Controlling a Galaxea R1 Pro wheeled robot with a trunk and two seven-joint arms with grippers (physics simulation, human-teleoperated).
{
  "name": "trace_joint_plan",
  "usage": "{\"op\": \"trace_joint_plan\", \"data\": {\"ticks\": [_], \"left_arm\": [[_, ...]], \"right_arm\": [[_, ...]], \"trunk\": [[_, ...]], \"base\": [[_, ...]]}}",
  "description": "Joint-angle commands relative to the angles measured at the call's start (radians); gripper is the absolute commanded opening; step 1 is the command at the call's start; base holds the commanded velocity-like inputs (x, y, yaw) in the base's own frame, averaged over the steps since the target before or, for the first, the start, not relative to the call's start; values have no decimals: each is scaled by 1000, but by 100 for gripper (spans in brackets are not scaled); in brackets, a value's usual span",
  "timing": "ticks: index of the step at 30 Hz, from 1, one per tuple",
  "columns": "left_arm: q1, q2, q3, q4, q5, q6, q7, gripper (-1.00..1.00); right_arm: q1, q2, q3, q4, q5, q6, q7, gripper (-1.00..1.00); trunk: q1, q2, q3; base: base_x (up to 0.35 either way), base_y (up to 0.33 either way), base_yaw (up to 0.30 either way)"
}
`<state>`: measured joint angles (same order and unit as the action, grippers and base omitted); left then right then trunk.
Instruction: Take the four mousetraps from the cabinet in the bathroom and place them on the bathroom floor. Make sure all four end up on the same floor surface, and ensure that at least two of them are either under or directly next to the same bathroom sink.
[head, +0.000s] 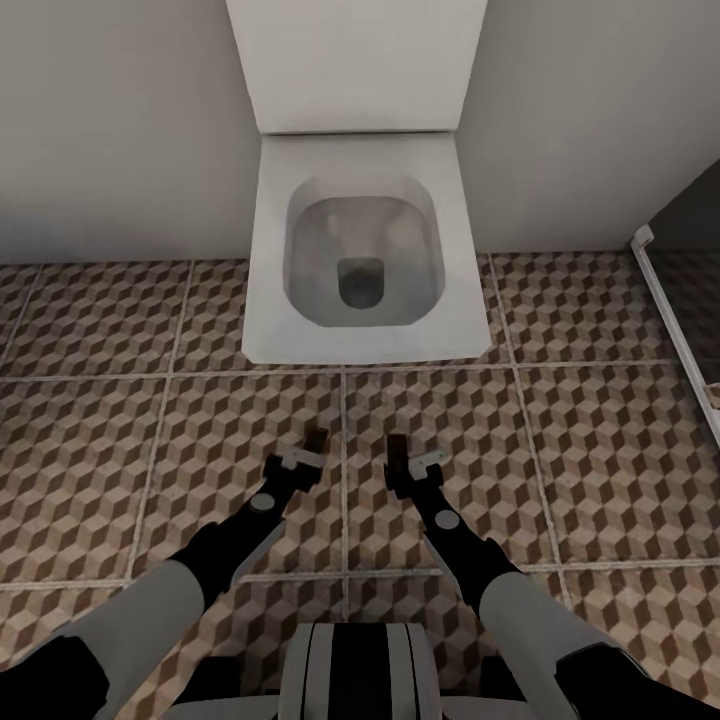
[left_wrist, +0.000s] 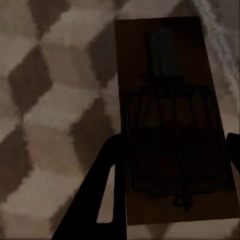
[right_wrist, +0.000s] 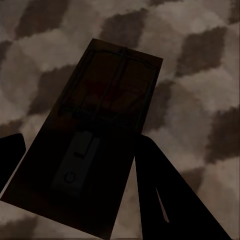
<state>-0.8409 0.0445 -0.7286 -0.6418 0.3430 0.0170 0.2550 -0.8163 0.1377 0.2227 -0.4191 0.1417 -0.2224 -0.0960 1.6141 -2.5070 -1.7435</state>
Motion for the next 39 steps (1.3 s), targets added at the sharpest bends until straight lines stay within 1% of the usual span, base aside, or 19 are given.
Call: {"op": "trace_joint_plan", "data": {"ticks": [1, 4, 8, 15, 25, 39], "left_arm": [[-1, 2, -9, 9, 7, 1, 10, -100], [0, 2, -10, 41, 7, -2, 8, -100], [0, 2, -11, 55, 7, -3, 7, -100], [0, 2, -11, 57, 7, -2, 7, -100], [0, 2, -11, 57, 7, -2, 8, -100], [0, 2, -11, 56, 8, 3, 10, -100]], "right_arm": [[-1, 0, 5, 2, 9, -1, -13, -100], [-1, 0, 6, 3, 9, -1, -12, -100], [-1, 0, 6, 3, 9, -2, -13, -100], [-1, 0, 6, 3, 9, -1, -12, -100], [0, 0, 5, 3, 9, -1, -13, -100], [-1, 0, 6, 3, 9, -1, -13, -100]], "trunk": [[0, 0, 0], [0, 0, 0], [0, 0, 0], [0, 0, 0], [0, 0, 0], [0, 0, 0]], "base": [[0, 0, 0], [0, 0, 0], [0, 0, 0], [34, 0, 0], [246, 0, 0], [15, 0, 0]]}}
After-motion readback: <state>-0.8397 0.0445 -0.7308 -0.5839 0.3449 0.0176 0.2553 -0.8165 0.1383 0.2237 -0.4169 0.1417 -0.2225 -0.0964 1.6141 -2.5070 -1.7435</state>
